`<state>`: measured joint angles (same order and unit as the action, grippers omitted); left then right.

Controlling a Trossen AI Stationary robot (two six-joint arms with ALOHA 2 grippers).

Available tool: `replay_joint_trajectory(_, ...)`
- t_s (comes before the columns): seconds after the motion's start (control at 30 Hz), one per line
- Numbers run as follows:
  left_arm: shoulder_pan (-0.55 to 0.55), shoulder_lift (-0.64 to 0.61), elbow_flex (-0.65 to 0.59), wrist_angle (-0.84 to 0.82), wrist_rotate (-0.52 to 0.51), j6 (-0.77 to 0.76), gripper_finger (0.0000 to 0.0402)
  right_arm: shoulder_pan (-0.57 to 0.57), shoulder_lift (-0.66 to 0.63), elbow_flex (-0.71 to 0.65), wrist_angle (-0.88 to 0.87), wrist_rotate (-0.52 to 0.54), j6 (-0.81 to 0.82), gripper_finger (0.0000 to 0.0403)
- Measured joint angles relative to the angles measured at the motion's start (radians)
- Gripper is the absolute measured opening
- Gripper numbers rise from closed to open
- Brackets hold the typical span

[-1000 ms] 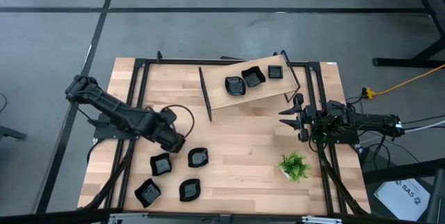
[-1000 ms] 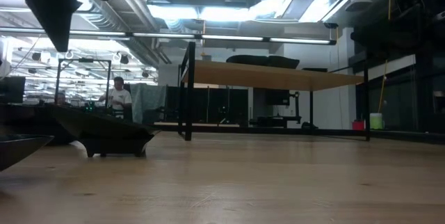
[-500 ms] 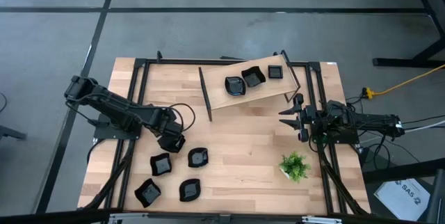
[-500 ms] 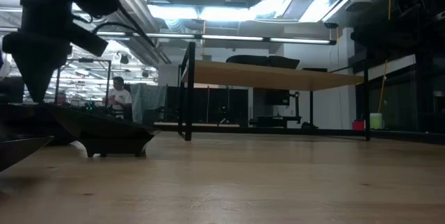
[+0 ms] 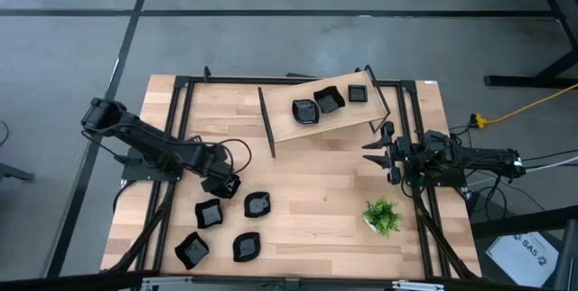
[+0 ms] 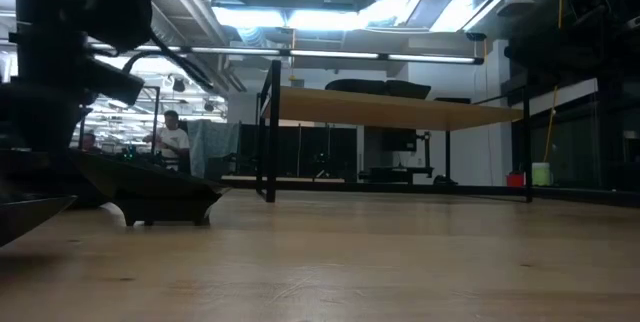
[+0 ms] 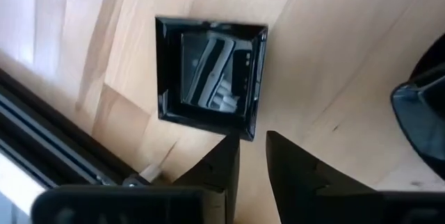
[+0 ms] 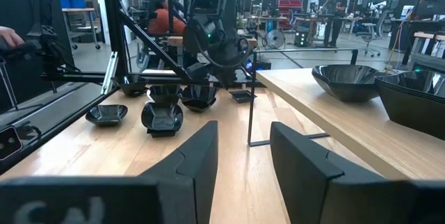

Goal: Pick & Place Mini shaped plates
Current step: Stack the square plate on top of the square plate on the shelf

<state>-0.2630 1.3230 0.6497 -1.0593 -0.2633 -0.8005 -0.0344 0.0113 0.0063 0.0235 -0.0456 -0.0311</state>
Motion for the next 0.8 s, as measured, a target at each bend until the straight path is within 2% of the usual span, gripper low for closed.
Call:
replay_joint_trajectory(0.33, 0.000, -0.043, -0.059, 0.129, -0.006, 0.083, 0.0059, 0.000, 0.000, 0.000, 0.000, 0.000, 0.000, 0.0132)
replay_joint_trajectory(0.53, 0.009, -0.037, -0.071, 0.133, -0.041, 0.102, 0.0059, 0.000, 0.000, 0.000, 0.000, 0.000, 0.000, 0.0132)
replay_joint_trajectory(0.8, 0.036, -0.037, -0.071, 0.147, -0.009, 0.134, 0.0059, 0.000, 0.000, 0.000, 0.000, 0.000, 0.000, 0.0132)
